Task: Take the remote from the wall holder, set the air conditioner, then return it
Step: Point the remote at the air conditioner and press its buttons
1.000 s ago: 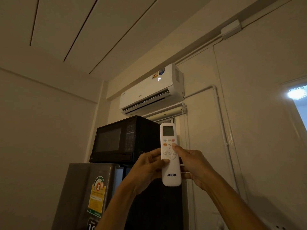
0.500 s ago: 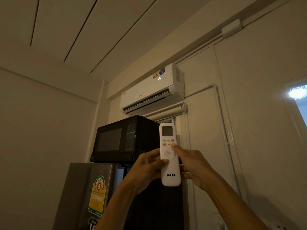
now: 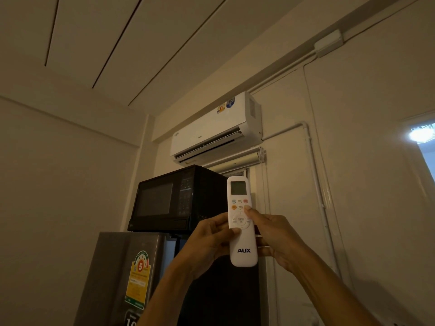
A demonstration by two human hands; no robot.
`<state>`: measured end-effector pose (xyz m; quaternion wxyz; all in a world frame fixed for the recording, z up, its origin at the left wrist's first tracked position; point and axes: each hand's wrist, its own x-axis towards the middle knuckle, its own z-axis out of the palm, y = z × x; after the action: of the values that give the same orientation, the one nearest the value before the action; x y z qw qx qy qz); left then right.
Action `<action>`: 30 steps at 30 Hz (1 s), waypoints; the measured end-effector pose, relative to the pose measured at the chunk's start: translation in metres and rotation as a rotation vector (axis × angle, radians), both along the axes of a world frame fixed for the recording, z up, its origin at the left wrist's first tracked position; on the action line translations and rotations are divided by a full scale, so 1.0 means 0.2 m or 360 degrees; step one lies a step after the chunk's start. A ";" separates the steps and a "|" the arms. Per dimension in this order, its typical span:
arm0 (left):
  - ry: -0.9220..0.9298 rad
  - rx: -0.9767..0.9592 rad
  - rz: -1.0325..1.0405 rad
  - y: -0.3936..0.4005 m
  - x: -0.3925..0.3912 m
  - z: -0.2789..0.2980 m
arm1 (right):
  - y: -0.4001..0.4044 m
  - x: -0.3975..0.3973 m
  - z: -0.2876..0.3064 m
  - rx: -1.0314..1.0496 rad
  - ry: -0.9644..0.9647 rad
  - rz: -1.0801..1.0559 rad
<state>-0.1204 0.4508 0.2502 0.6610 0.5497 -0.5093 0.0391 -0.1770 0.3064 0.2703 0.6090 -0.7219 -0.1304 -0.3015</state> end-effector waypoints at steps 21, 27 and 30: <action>0.0002 0.0000 -0.0025 0.01 -0.01 -0.01 | 0.00 0.00 -0.01 0.0007 0.0021 0.0047; 0.0022 -0.0010 -0.0033 0.01 -0.01 -0.01 | 0.00 0.00 -0.01 0.0009 0.0033 0.0043; 0.0023 -0.0011 -0.0041 0.01 -0.01 -0.01 | 0.00 0.00 -0.01 0.0003 0.0027 0.0048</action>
<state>-0.1224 0.4522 0.2481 0.6670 0.5411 -0.5114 0.0281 -0.1776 0.3069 0.2686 0.6152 -0.7219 -0.1357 -0.2863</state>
